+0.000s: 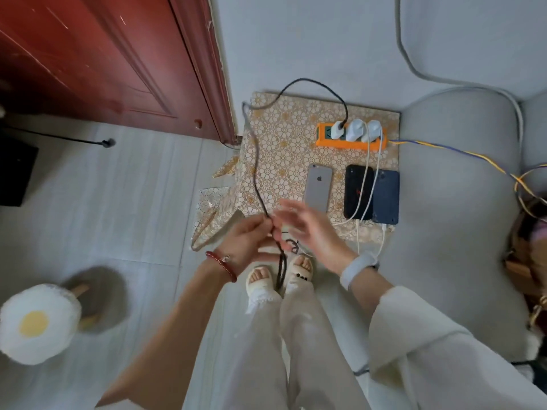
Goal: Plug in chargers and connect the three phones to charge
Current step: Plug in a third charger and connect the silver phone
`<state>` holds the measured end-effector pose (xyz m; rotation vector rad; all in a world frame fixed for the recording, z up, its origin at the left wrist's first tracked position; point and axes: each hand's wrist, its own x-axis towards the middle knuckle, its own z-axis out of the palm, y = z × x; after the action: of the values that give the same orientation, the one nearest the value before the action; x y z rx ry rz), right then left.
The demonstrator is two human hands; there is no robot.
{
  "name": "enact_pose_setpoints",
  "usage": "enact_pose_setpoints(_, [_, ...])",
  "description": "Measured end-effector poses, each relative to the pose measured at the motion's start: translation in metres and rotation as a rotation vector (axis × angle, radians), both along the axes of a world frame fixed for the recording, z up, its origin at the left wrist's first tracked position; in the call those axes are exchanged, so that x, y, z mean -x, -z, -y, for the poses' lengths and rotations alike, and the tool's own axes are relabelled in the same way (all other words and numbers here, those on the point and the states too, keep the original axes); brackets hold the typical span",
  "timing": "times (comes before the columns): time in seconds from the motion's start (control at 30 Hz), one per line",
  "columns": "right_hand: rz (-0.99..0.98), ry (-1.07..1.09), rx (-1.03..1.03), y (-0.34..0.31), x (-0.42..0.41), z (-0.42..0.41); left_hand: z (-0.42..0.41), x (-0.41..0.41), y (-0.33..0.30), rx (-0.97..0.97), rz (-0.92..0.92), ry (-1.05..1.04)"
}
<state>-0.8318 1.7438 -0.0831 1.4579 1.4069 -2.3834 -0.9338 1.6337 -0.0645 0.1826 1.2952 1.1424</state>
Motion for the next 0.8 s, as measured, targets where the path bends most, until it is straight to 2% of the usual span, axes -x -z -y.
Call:
enact_pose_setpoints(0.1, [0.242, -0.567, -0.088, 0.020, -0.014, 0.035, 0.002, 0.026, -0.007, -0.077, 0.118, -0.266])
enact_pose_setpoints(0.13, [0.272, -0.656, -0.179, 0.026, -0.025, 0.042, 0.004, 0.033, -0.005, -0.064, 0.130, -0.360])
enact_pose_setpoints(0.27, [0.399, -0.711, -0.429, 0.030, -0.069, 0.038, 0.025, 0.059, 0.018, 0.021, 0.262, -0.823])
enact_pose_setpoints(0.33, [0.441, -0.610, -0.393, 0.026, -0.071, 0.024, 0.037, 0.063, 0.037, 0.078, 0.309, -0.969])
enact_pose_setpoints(0.4, [0.366, -0.423, -0.217, 0.013, -0.058, 0.015, 0.045, 0.055, 0.054, 0.201, 0.273, -0.911])
enact_pose_setpoints(0.47, [0.212, -0.236, -0.070, -0.008, -0.037, 0.011, 0.046, 0.030, 0.059, 0.281, 0.139, -0.584])
enact_pose_setpoints(0.57, [0.031, -0.003, 0.040, -0.027, -0.001, 0.002, 0.039, -0.016, 0.050, 0.210, -0.007, -0.082])
enact_pose_setpoints(0.63, [-0.026, 0.055, 0.046, -0.031, 0.017, -0.004, 0.034, -0.033, 0.042, 0.140, -0.143, 0.103])
enact_pose_setpoints(0.7, [0.005, 0.062, -0.067, -0.027, 0.022, -0.006, 0.030, -0.031, 0.033, 0.129, -0.301, 0.125])
enact_pose_setpoints(0.73, [0.108, 0.045, -0.195, -0.022, 0.021, -0.004, 0.029, -0.026, 0.030, 0.118, -0.311, 0.057])
enact_pose_setpoints(0.77, [0.265, -0.012, -0.325, -0.009, 0.016, -0.002, 0.028, -0.019, 0.025, 0.106, -0.258, -0.042])
enact_pose_setpoints(0.8, [0.445, -0.071, -0.370, 0.006, 0.007, 0.002, 0.029, -0.012, 0.020, 0.086, -0.168, -0.144])
